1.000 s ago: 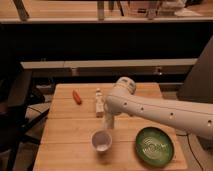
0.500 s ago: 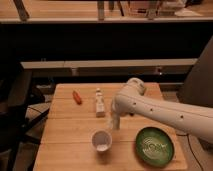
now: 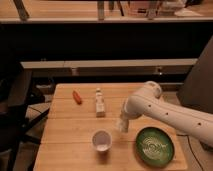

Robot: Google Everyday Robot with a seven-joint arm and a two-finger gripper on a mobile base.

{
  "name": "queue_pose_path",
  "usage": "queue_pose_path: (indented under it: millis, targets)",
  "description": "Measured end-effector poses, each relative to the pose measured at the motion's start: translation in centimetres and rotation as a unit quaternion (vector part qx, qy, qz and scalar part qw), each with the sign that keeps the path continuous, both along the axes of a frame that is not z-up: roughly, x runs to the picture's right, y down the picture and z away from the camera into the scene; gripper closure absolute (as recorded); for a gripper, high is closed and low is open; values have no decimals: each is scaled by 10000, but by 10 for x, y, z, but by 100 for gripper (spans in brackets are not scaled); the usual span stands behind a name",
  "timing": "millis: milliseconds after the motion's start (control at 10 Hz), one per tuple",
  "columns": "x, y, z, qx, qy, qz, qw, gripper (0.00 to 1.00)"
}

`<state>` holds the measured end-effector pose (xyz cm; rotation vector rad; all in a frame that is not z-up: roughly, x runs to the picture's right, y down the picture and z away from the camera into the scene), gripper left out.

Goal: Place the white sponge in the ceramic bowl

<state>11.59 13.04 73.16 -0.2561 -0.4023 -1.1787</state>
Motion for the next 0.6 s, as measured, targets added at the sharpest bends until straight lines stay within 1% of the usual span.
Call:
queue_pose_path:
  millis: [400,600]
  targets:
    - [49,9,-3,-78,86,314,9994,98]
    - [60,13,-5,-172,108,482,9986,98]
